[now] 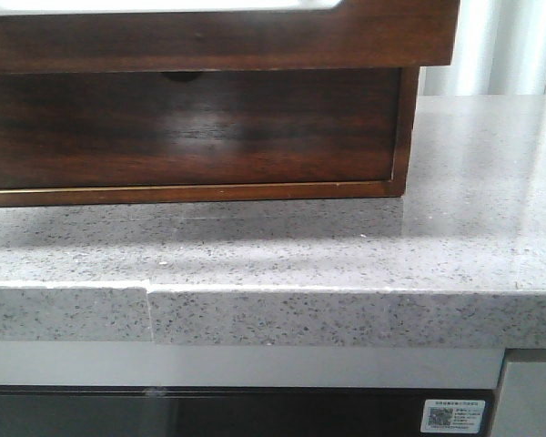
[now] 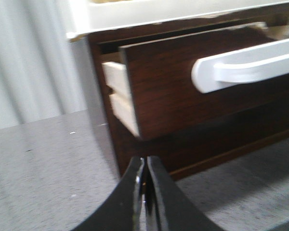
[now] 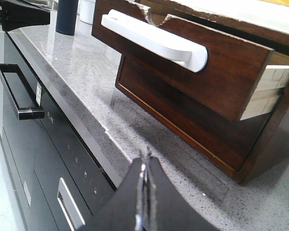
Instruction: Put scissors in drawer with both arms
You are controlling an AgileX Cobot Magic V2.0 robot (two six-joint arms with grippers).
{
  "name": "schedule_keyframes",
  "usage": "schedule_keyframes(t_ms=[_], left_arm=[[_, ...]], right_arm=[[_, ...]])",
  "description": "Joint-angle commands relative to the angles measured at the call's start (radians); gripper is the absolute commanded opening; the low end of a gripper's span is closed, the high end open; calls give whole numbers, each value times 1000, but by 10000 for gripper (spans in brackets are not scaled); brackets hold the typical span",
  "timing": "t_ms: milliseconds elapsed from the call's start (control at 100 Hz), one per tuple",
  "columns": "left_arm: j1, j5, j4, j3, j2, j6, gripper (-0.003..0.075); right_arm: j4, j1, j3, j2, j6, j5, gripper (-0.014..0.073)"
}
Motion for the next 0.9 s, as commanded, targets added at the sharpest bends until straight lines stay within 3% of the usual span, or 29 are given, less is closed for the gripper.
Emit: schedule_keyframes(t_ms=[0, 220, 340, 470, 630, 890], left_arm=[[79, -122, -87, -2, -28, 48, -19], [231, -147, -164, 76, -30, 43, -19], [279, -82, -166, 76, -30, 43, -19], [286, 28, -192, 76, -31, 38, -19], [286, 208, -190, 78, -31, -60, -19], [286, 274, -152, 78, -31, -63, -19]], right_arm=[[16, -5, -24, -5, 1, -71, -61], [16, -5, -24, -5, 1, -71, -61], [16, -5, -24, -5, 1, -71, -61], [16, -5, -24, -5, 1, -71, -61], [16, -5, -24, -5, 1, -71, -61], [16, -5, -24, -5, 1, -71, -61]])
